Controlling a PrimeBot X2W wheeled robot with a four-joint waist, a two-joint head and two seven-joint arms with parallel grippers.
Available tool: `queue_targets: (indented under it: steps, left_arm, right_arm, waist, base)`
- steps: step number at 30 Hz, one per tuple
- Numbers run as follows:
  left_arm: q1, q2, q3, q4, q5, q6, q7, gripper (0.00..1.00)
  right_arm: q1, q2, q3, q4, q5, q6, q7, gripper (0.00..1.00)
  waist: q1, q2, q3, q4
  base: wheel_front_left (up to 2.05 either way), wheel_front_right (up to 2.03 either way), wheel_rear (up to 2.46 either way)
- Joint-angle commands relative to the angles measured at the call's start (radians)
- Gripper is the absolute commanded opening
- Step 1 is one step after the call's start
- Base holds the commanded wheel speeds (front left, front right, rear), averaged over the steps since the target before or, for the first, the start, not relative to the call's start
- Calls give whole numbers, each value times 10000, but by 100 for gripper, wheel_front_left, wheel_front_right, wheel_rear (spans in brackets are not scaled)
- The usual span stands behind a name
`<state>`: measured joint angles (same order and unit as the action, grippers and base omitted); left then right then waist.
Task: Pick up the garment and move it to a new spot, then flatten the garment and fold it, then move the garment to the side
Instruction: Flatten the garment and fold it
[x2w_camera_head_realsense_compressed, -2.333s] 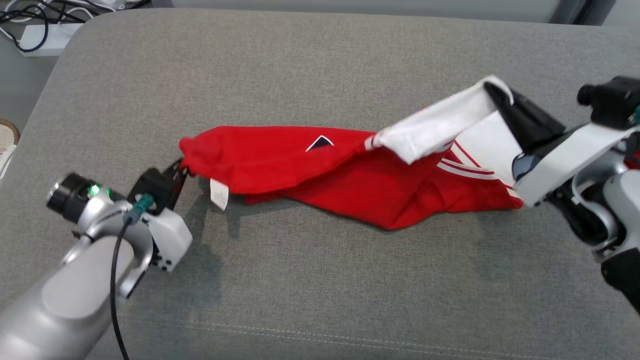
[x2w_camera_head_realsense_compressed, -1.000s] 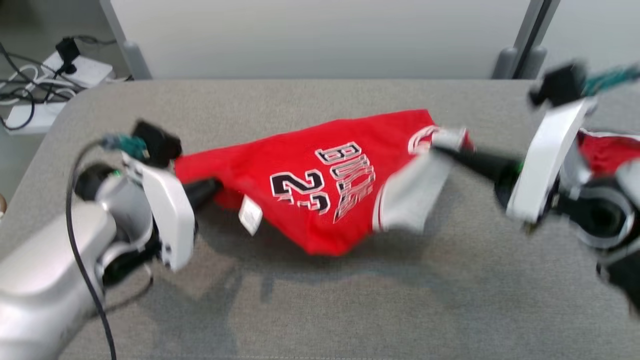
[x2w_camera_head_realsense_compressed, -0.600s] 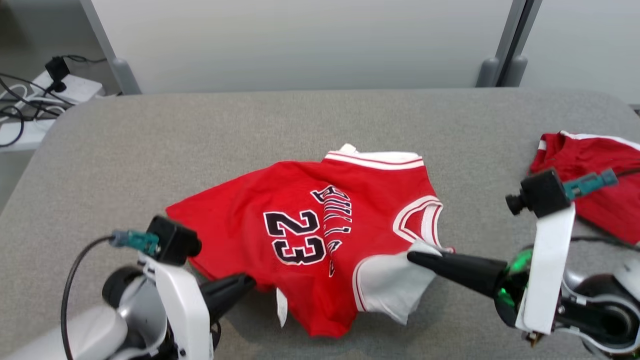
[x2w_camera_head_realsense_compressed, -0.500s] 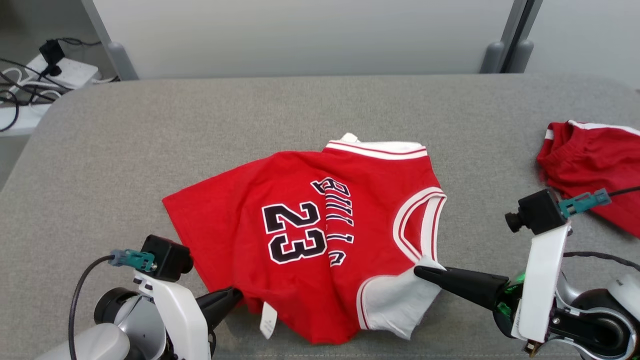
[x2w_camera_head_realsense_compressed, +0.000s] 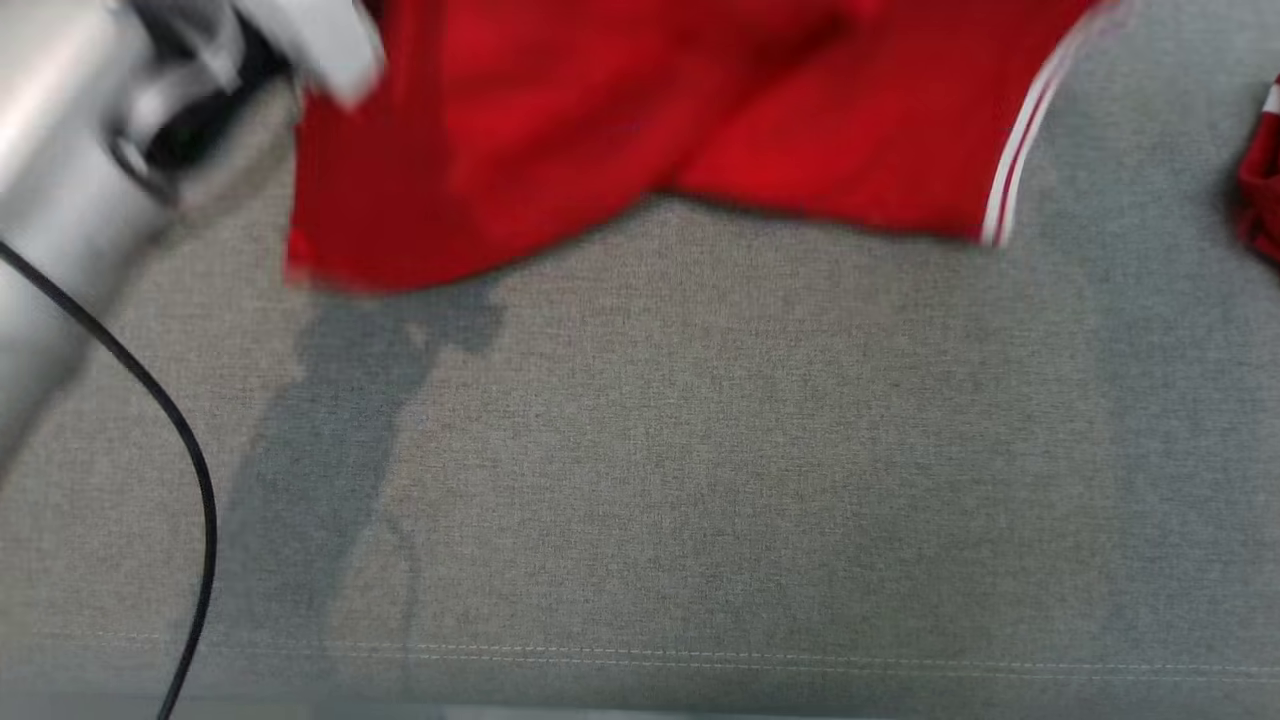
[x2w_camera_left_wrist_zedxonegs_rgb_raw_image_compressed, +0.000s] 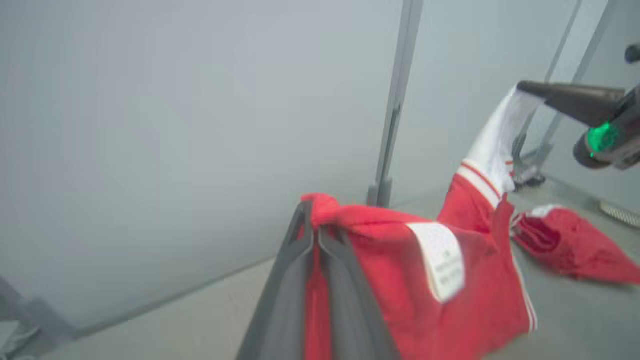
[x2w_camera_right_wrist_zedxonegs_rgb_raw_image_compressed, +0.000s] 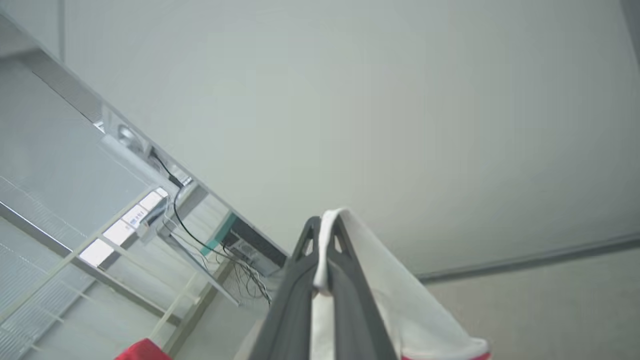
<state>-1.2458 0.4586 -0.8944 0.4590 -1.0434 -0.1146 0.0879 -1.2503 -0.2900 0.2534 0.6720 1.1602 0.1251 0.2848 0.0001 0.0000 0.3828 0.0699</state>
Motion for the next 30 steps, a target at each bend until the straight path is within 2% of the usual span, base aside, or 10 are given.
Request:
queue_targets:
  steps: [1, 2, 4, 9, 11, 17, 18, 20, 24, 30]
  left_arm:
    - [-1159, 222, 916, 136, 223, -57, -844, 0]
    - [-1643, 140, 973, 501, 626, -81, -1512, 0]
    - [-2025, 13, 848, 1237, 969, -123, -2172, 0]
    - [-2168, 261, 276, 2229, 1429, -155, -3060, 0]
    - [-1886, 322, 178, 2521, 1271, -157, -3243, 0]
    - [-394, 804, -792, 3177, 1121, -159, -3437, 0]
    - [-394, 804, -792, 3177, 1121, -159, -3437, 0]
    - [446, 971, -928, 3218, 751, -159, -3483, 0]
    - [1330, 1153, -637, 2665, 884, -160, -3492, 0]
    - [2792, 1452, 229, 1810, 1540, -160, -3495, 0]
  right_arm:
    - [-725, 106, -227, -1, -275, 56, -621, 0]
    - [-1201, 234, -415, 258, -492, 56, -1193, 0]
    - [-1575, 439, -303, 565, -736, 56, -1429, 0]
    - [-1530, 445, -57, 574, -656, 56, -1229, 0]
    - [-1325, 341, -18, 393, -527, 56, -1196, 0]
    - [115, 239, 547, -682, 664, 56, 438, 0]
    - [115, 239, 547, -682, 664, 56, 438, 0]
    - [1304, -154, 823, -1532, 1499, 56, 1674, 0]
    - [2906, -962, 996, -2778, 2297, 56, 2833, 0]
    - [5182, -1739, 1030, -4552, 3374, 56, 3936, 0]
  waist:
    - [-1, 0, 423, 143]
    - [-1, 0, 376, 131]
    - [-1, 0, 185, 11]
    - [-1, 0, 516, -382]
    - [-1, 0, 779, -489]
    - [-1, 0, 1347, -879]
    - [-1, 0, 1347, -879]
    - [-1, 0, 1331, -912]
    - [-1, 0, 1117, -802]
    - [-1, 0, 428, -688]
  base:
    - [0, 0, 0]
    - [0, 0, 0]
    - [0, 0, 0]
    - [0, 0, 0]
    - [0, 0, 0]
    - [0, 0, 0]
    - [0, 0, 0]
    - [0, 0, 0]
    - [0, 0, 0]
    - [0, 0, 0]
